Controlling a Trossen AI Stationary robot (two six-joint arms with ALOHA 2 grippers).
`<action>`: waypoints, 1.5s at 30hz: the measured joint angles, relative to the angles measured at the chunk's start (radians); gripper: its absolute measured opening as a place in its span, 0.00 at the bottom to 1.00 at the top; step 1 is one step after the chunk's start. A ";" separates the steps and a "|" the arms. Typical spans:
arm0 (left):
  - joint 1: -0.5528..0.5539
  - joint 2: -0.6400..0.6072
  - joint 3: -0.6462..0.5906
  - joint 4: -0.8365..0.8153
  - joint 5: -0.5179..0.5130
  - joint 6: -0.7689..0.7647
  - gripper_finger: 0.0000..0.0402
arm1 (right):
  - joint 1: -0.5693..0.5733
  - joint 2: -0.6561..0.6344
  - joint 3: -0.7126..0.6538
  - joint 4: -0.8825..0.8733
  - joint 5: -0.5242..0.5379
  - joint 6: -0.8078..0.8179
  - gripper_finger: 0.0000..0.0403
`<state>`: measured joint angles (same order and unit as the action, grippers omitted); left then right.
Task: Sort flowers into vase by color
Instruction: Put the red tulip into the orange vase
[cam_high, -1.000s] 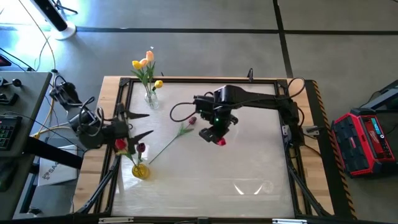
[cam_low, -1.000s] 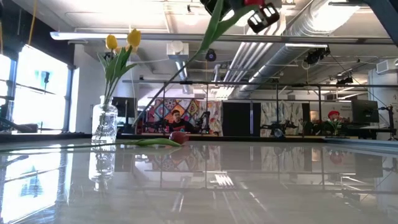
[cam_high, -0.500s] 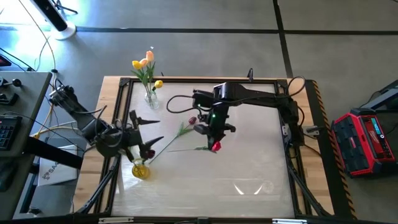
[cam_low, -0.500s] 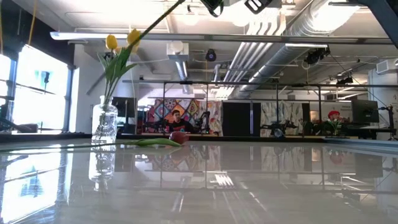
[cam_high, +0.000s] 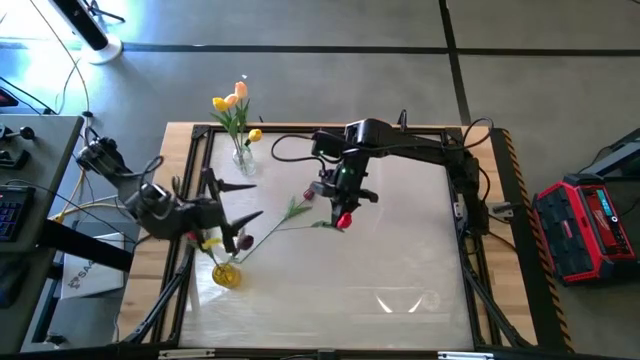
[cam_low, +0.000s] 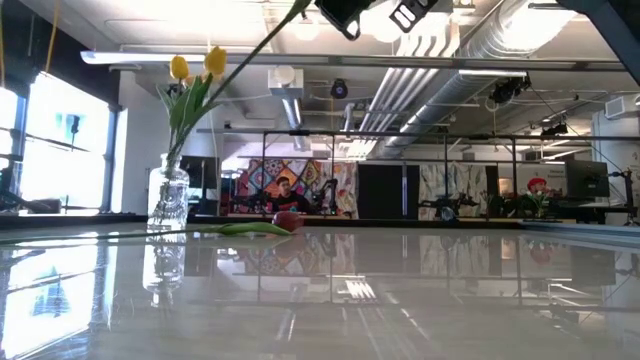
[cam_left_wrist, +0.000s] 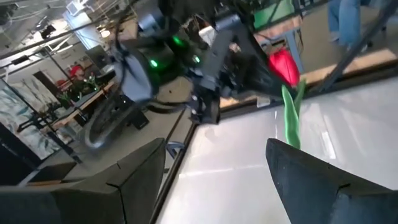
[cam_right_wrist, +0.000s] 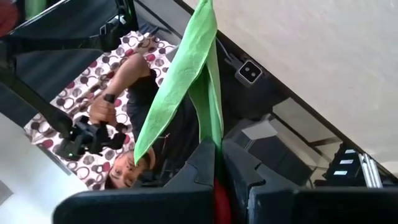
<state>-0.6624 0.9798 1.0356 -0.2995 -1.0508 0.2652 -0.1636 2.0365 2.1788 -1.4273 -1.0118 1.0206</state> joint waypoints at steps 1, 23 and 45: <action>0.000 -0.007 0.011 -0.009 0.001 0.000 0.66 | -0.001 0.000 0.000 0.000 -0.002 -0.008 0.00; 0.145 0.106 0.136 -0.044 0.204 0.001 0.66 | -0.006 0.000 0.000 0.188 -0.126 0.022 0.00; 0.266 0.220 0.136 -0.175 0.263 -0.036 0.57 | -0.067 -0.001 0.117 0.356 -0.148 0.083 0.00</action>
<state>-0.3962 1.2003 1.1713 -0.4742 -0.7874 0.2289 -0.2310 2.0354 2.2955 -1.0718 -1.1599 1.1033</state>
